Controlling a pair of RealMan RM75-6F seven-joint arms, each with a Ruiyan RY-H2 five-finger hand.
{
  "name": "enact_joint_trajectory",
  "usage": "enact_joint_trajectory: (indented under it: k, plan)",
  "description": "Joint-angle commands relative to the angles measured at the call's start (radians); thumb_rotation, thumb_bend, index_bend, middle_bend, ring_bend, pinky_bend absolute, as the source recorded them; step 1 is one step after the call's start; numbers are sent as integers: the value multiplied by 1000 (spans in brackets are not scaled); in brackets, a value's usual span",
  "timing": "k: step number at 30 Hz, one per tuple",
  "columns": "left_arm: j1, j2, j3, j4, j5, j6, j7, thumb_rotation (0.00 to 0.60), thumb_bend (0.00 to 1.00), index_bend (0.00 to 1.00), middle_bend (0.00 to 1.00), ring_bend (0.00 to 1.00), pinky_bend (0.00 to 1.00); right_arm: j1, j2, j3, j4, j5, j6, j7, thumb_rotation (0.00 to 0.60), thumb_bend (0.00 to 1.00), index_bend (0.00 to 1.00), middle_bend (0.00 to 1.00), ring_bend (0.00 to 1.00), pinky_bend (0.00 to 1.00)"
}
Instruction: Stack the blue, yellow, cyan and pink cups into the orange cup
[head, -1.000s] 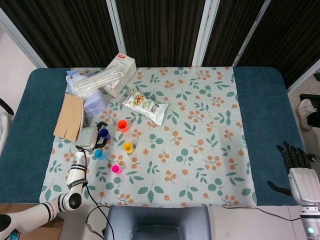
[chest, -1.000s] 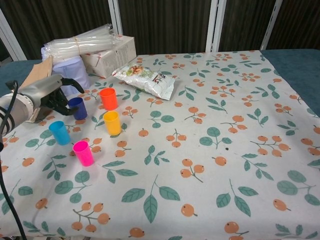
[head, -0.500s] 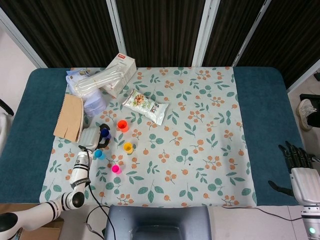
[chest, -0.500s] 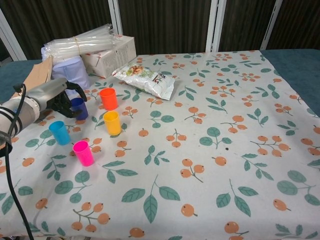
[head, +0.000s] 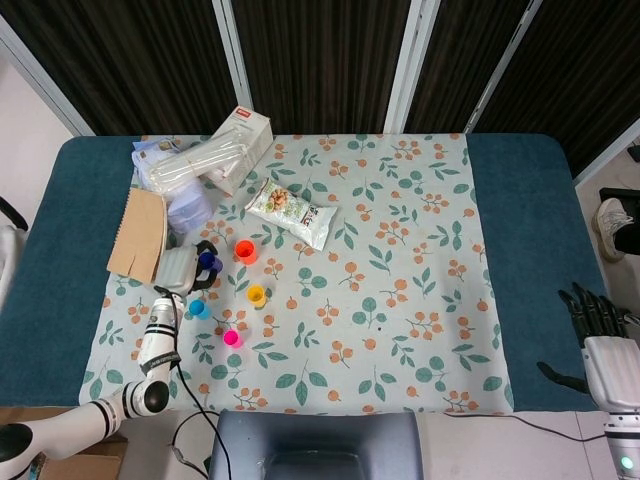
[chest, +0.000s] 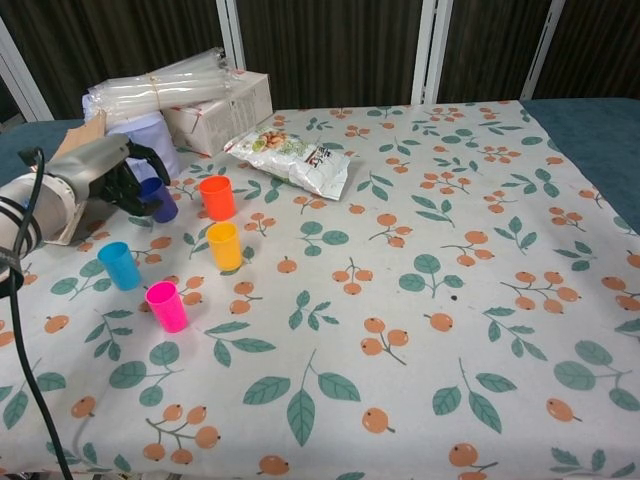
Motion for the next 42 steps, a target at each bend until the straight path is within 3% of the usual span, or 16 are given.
enact_joint_trajectory:
  k: [1, 12, 21, 37, 40, 42]
  plan:
    - [-7, 17, -15, -33, 4, 22, 11, 600, 363, 519, 1000, 1000, 1000, -1, 2, 0, 0, -2, 2, 5, 600, 174, 0, 0, 0, 0]
    - [-108, 7, -86, -113, -20, 55, 114, 600, 363, 516, 1000, 1000, 1000, -2, 7, 3, 1, 2, 4, 19, 600, 175, 0, 0, 0, 0]
    - [-153, -54, -62, -62, -58, 50, 181, 600, 363, 508, 1000, 1000, 1000, -8, 18, 6, 2, 4, 14, 41, 600, 175, 0, 0, 0, 0]
    - [-155, -75, -38, 39, -65, 16, 146, 600, 363, 501, 1000, 1000, 1000, -10, 20, 7, 2, 4, 15, 43, 600, 175, 0, 0, 0, 0]
    - [-156, -83, -35, 56, -63, 12, 139, 600, 371, 429, 1000, 1000, 1000, -10, 21, 7, 1, 4, 14, 45, 600, 175, 0, 0, 0, 0]
    - [-158, -87, -34, 68, -63, 8, 136, 600, 373, 326, 1000, 1000, 1000, -10, 23, 6, 1, 2, 14, 48, 600, 175, 0, 0, 0, 0]
